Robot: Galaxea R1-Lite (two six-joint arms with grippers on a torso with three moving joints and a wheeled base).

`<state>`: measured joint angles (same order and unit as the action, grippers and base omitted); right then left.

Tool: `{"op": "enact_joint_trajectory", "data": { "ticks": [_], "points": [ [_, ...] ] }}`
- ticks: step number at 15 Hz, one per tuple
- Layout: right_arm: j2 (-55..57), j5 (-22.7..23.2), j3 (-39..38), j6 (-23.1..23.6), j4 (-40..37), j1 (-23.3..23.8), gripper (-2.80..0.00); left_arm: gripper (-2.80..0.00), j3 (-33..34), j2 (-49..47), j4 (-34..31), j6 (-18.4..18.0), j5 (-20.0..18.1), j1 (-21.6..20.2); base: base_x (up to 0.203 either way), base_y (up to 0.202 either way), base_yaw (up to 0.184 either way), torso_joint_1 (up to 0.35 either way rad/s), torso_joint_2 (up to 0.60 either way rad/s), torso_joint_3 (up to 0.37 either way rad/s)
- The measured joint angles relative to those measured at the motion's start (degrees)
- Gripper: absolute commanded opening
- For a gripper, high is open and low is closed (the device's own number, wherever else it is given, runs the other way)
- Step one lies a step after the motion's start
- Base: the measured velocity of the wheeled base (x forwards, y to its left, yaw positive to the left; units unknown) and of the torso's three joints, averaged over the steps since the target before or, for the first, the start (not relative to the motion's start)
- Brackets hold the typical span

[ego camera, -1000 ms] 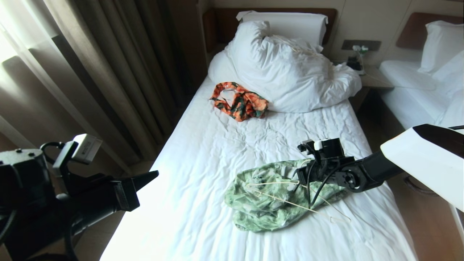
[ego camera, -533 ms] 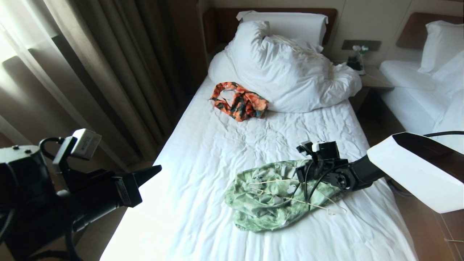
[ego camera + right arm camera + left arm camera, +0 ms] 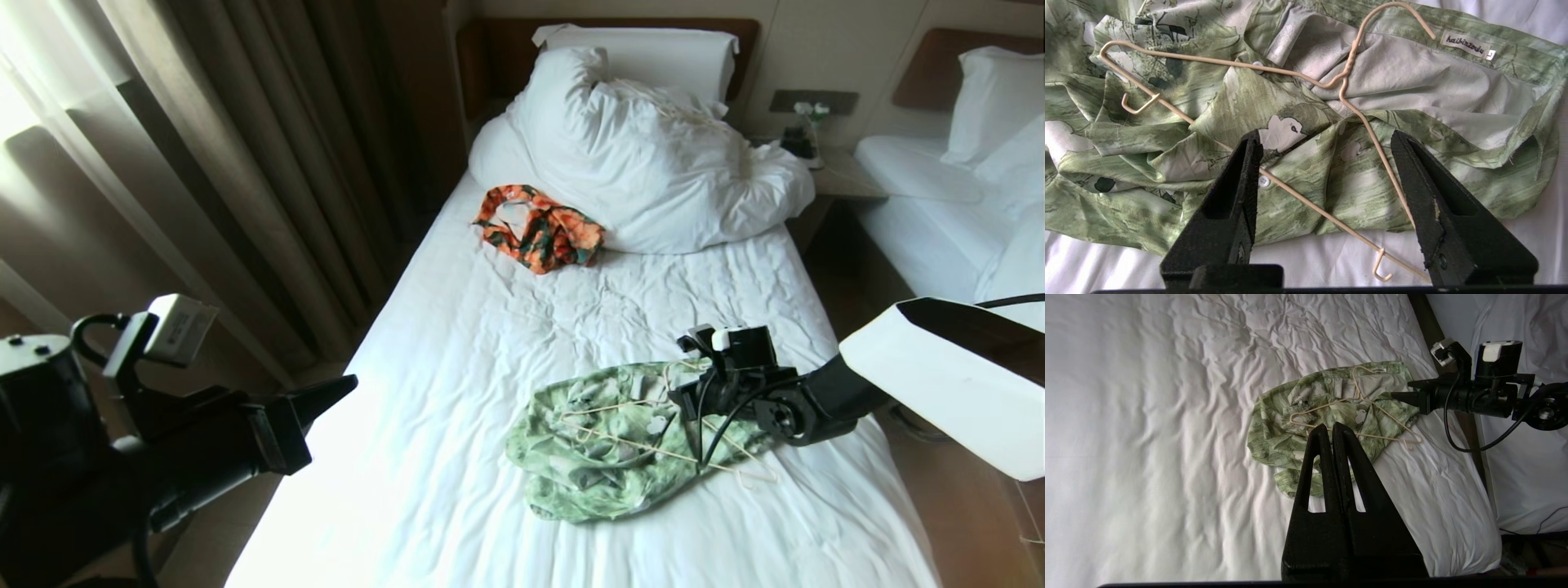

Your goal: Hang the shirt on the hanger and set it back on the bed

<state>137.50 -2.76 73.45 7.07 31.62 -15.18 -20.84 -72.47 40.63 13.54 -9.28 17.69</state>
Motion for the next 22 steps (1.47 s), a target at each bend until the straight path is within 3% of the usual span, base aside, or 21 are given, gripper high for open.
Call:
{"op": "enact_joint_trajectory", "data": {
  "ticks": [1,6,14,18,22],
  "points": [
    [-1.2,-0.5,-1.4,0.0,0.2,0.0,-2.80,-2.80,0.4,0.5,0.0,0.0,0.0,-0.2,0.000,0.000,0.000,0.000,0.00,0.000],
    [-9.0,-1.0,-8.4,-0.4,0.3,-0.3,-2.80,-2.80,1.6,2.9,0.1,2.8,0.0,-1.6,0.000,0.000,0.000,0.000,0.00,0.000],
    [-30.4,-4.3,-20.5,-0.4,-0.6,-0.8,-2.80,-2.80,3.3,9.7,-0.1,3.0,-0.3,-2.1,0.000,0.000,0.000,0.000,0.00,0.000],
    [-49.8,-5.1,-23.7,-0.1,-9.6,0.1,-2.80,-2.80,3.9,18.2,-1.0,3.0,0.3,-2.3,0.000,0.000,0.000,0.000,0.00,0.000],
    [-69.2,-6.8,-24.5,0.2,-22.6,0.6,-2.80,-2.80,2.9,32.0,-11.7,2.9,1.8,-6.5,0.000,0.000,0.000,0.000,0.00,0.000]
  ]
}}
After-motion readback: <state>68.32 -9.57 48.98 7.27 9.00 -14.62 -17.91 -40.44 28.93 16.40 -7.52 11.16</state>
